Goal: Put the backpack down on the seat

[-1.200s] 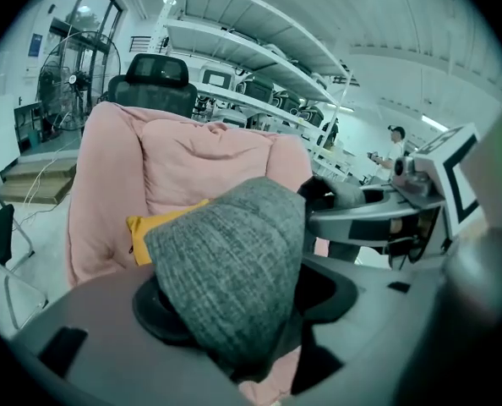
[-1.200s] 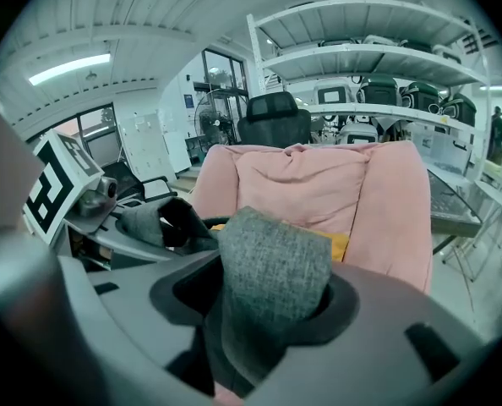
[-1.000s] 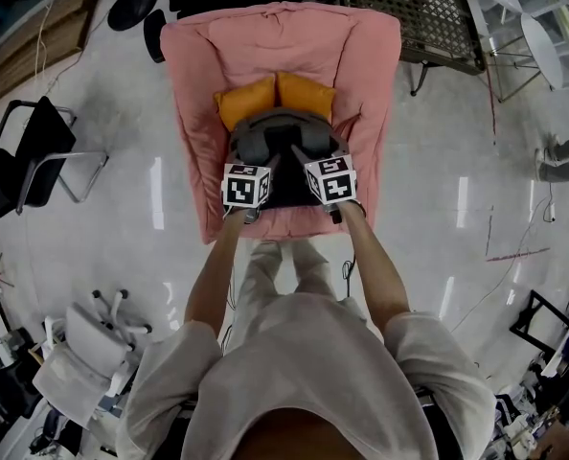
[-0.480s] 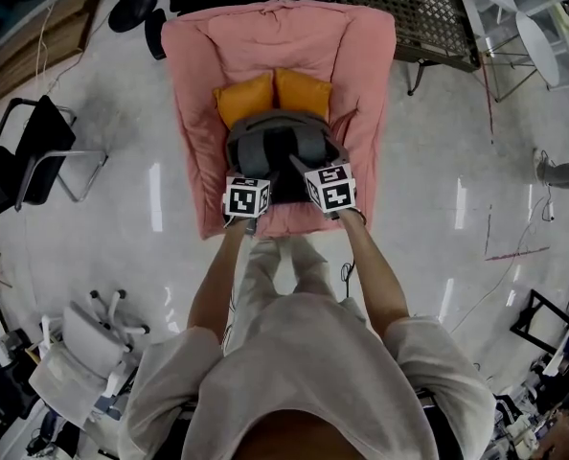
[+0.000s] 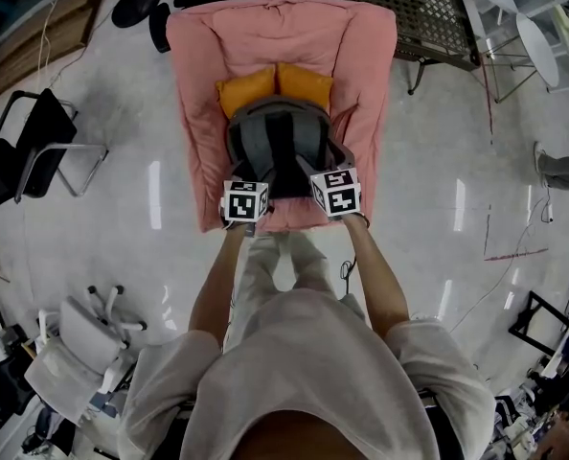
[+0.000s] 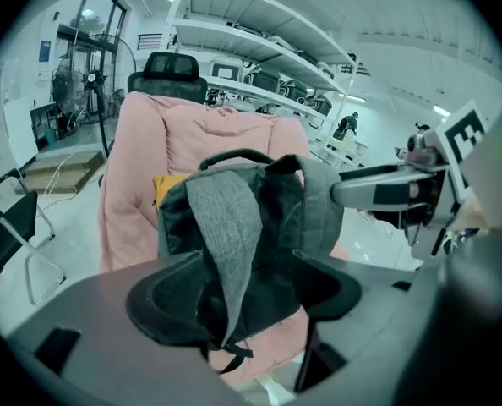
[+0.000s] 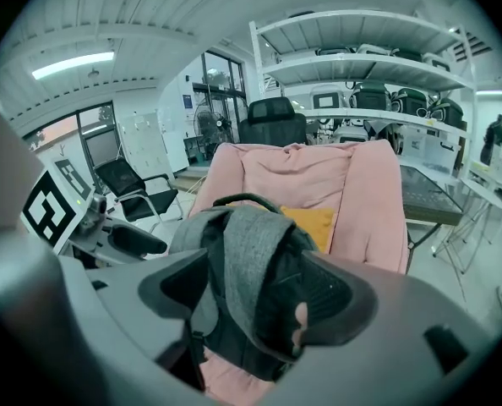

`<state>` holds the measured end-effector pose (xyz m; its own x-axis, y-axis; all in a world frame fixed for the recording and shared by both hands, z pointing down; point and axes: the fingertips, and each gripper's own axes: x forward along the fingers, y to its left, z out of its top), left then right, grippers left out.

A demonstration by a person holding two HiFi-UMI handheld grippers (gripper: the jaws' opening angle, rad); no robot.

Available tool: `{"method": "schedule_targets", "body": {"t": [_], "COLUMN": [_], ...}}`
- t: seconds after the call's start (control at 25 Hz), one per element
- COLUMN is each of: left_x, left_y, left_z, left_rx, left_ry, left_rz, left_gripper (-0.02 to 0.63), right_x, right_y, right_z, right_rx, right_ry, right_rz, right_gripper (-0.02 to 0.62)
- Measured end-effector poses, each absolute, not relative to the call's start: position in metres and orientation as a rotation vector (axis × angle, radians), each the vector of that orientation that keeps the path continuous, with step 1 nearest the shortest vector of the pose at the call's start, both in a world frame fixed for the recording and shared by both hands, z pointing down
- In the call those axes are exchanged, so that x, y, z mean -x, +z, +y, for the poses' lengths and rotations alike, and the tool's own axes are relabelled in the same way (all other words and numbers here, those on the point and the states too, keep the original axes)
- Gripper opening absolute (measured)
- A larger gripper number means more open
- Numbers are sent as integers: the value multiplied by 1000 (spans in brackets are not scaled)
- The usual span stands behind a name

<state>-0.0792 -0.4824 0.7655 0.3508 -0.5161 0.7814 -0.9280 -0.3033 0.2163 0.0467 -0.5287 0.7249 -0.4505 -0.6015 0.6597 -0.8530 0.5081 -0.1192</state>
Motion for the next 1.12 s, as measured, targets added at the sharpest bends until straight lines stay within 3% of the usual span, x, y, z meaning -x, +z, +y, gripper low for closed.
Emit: {"method": "schedule_targets", "body": {"t": [0.4, 0.8, 1.12], "left_x": [72, 56, 53], "left_y": [694, 605, 541], "left_z": [-478, -499, -520], "left_rx": [-2089, -2286, -2386], "left_ry": [690, 603, 495], "left_rz": [-1323, -1377, -1425], "left_gripper": [299, 295, 179], "right_x": [-50, -55, -76], "right_y": [680, 609, 550], "right_z": [-513, -512, -531], "right_rx": [-1255, -1347, -1489], "right_ry": [534, 420, 326], "right_rz": [-2244, -2319, -2343], "right_gripper": [276, 156, 70]}}
